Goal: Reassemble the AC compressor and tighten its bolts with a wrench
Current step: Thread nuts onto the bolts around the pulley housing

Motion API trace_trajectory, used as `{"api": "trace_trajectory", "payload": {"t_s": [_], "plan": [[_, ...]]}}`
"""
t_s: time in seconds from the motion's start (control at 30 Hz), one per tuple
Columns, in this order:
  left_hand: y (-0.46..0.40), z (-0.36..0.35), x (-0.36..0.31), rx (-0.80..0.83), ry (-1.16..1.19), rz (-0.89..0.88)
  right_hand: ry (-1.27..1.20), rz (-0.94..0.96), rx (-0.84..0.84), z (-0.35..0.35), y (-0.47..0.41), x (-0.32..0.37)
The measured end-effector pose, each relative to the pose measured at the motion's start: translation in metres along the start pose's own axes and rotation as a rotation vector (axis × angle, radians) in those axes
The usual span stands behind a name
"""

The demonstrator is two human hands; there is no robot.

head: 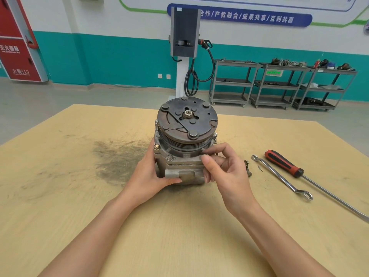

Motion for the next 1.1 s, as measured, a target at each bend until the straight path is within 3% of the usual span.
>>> {"api": "trace_trajectory", "payload": {"t_s": [0.7,0.9,1.1], "plan": [[-0.0015,-0.0012,0.0056,0.006,-0.034,-0.019,0.035,-0.055,-0.056,-0.0011,-0.002,-0.003],[-0.002,-0.0017,0.0082,0.005,-0.033,-0.025,0.023,-0.013,0.007,-0.0021,0.0019,-0.0002],[-0.0013,-0.0014,0.0091,-0.005,-0.027,-0.033,0.038,-0.055,-0.057,-0.0018,-0.0009,-0.0027]]}}
Point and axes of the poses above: each hand's wrist, its own y-axis away from the middle knuckle, its own z-axis out of the back of the hand, x = y × z, the point moved 7 cm from there along -y, towards the middle knuckle, and after that the axes turned 1 degree about x, right-handed, at the moved point
